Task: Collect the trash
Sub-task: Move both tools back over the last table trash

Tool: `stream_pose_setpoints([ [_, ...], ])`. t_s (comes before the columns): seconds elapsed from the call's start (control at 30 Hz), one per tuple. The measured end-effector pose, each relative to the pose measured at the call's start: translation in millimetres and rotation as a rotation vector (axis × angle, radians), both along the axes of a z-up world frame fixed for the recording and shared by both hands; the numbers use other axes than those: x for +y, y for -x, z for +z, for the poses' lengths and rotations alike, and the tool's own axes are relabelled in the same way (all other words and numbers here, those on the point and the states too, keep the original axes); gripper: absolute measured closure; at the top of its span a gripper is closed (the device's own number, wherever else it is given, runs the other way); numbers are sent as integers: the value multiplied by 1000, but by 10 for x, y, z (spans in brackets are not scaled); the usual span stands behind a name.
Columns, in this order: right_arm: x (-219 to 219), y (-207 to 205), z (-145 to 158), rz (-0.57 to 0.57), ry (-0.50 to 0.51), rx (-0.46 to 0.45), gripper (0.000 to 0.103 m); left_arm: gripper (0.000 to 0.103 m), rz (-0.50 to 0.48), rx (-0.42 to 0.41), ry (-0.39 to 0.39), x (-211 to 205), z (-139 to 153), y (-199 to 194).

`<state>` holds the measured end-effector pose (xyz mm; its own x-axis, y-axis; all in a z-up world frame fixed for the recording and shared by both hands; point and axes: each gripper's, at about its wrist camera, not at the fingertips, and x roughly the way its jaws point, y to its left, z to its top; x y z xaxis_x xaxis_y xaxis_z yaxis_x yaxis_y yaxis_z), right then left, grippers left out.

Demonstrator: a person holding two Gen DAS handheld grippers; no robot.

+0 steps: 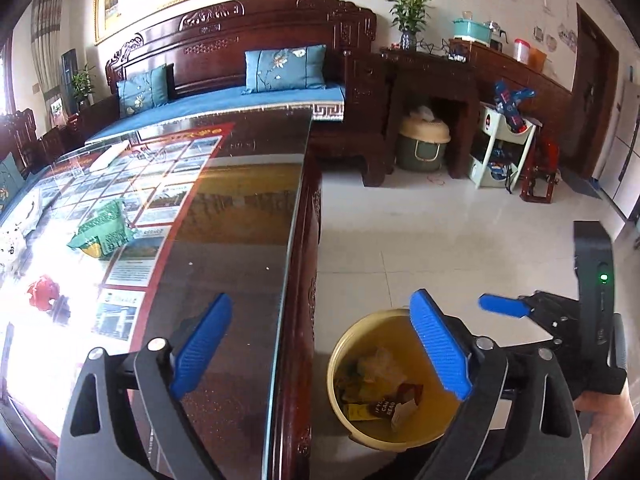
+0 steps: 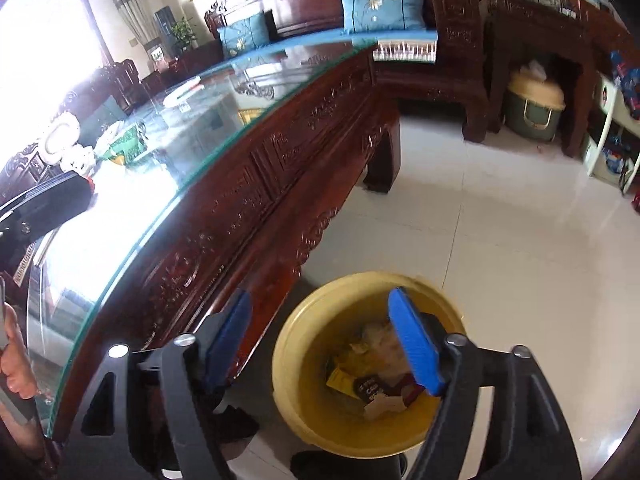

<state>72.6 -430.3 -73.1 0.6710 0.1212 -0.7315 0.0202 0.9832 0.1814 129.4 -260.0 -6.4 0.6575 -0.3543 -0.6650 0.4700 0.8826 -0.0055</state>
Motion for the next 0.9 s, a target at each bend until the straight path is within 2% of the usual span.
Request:
stream_pose_setpoints([
  [0.03,53,45,68,-7,38,-32,17,5,3,-17,3,46,33,24],
  [0.13,295,175,292,-18,167,-151,8,4,23,-64,2,207,113,87],
  [0.2,459,239,436,-12,230,-230,9,4,34,-83,10,352,166,126],
  [0.37,887,299,685,34,303,-376,9,4,97,-130,40,897,291,198],
  [0.5,1270,174,807,119,316,-368,8,4,182,-162,37,1370,363,213],
  [0.6,1589,72,864,171,286,-359,8,4,254,-160,45,1789,389,182],
  [0.73,2060,-113,910,252,221,-302,8,4,343,-142,69,2278,396,135],
  [0.9,2495,-349,961,244,175,-297,8,4,422,-144,74,2706,411,101],
])
